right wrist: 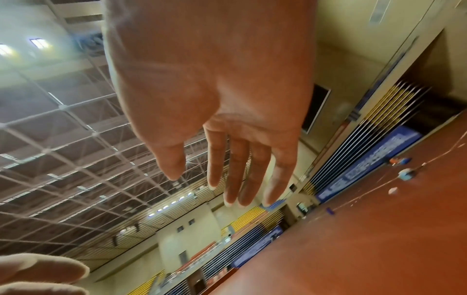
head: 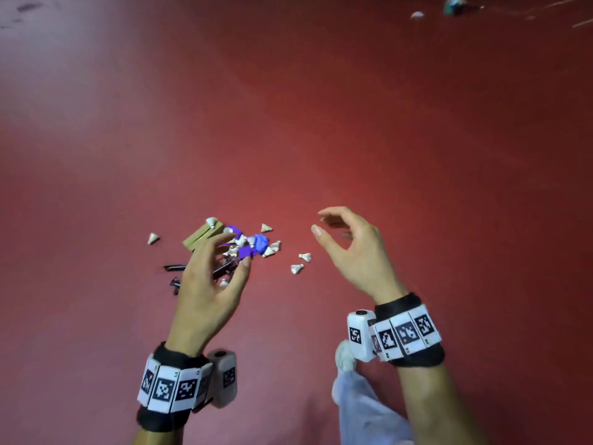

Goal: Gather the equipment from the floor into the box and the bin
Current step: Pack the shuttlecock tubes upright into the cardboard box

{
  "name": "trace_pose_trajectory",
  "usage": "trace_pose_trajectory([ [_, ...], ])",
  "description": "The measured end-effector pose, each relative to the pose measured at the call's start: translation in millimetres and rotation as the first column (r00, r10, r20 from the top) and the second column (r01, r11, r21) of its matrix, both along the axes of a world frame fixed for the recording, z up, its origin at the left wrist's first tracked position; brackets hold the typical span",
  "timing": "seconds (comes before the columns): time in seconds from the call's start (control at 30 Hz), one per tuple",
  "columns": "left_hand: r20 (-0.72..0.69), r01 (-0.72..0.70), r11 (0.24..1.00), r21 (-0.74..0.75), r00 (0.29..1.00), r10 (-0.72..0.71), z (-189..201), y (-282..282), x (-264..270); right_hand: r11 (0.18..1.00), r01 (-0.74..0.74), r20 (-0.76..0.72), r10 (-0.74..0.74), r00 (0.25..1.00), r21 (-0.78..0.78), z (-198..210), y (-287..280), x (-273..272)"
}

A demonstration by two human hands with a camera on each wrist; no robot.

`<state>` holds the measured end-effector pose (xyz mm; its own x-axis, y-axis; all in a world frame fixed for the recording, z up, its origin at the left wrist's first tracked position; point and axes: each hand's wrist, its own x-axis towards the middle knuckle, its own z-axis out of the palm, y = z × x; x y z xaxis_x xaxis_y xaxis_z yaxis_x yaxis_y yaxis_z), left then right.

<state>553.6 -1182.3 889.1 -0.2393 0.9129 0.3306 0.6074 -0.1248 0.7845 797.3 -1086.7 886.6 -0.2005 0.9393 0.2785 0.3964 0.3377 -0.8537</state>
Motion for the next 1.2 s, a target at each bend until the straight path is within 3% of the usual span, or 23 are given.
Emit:
trace_pose_trajectory([
  [0.2, -0.100, -0.235, 0.971, -0.029, 0.968, 0.231, -1, 77, -43, 0.963, -0.270, 0.000, 0.270, 0.963, -0.011, -8, 133, -76],
  [0.37, -0.192, -0.379, 0.924, -0.045, 0.911, 0.365, 17, 138, -79, 0.934, -0.358, 0.008, 0.358, 0.934, -0.003, 3, 244, -135],
  [0.7, -0.240, -0.575, 0.811, -0.108, 0.807, 0.540, 15, 181, -171, 0.840, -0.528, 0.051, 0.537, 0.842, -0.125, -38, 328, -260],
  [0.9, -0.228, -0.564, 0.816, -0.127, 0.817, 0.530, -6, 227, -256, 0.828, -0.542, 0.088, 0.556, 0.826, -0.146, -45, 373, -335],
  [1.2, -0.222, -0.404, 0.897, -0.178, 0.905, 0.363, -31, 337, -410, 0.904, -0.388, 0.168, 0.416, 0.894, -0.176, -43, 442, -446],
])
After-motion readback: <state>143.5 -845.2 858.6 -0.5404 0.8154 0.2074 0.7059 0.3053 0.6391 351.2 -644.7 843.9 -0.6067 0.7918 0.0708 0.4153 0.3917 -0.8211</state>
